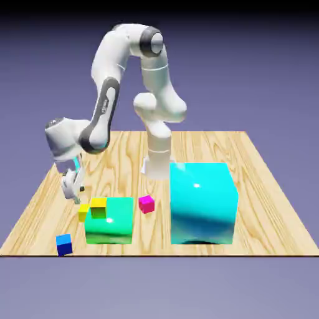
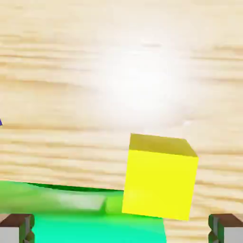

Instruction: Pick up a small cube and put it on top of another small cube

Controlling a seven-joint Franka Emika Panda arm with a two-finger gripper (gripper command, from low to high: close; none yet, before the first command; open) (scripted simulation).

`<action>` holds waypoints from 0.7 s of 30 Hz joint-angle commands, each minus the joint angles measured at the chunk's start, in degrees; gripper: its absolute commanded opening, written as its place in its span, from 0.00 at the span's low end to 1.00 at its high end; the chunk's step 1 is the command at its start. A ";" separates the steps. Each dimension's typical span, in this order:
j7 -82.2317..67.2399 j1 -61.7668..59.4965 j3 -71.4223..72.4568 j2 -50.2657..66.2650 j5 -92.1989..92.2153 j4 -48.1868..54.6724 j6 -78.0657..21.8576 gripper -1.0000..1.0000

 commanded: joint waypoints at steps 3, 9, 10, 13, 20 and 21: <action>-2.66 -1.04 2.51 6.22 3.46 0.47 5.65 0.50; -2.46 -0.96 2.33 5.76 3.20 0.44 5.22 0.00; -1.57 -0.62 1.49 3.68 2.05 0.28 3.34 0.00; -3.05 -1.00 -0.24 0.51 1.73 1.22 -0.96 0.00; -10.75 4.29 -1.05 -8.72 6.38 -4.84 -4.34 0.00; -9.56 6.06 -0.99 -10.77 5.74 -6.92 -4.14 0.00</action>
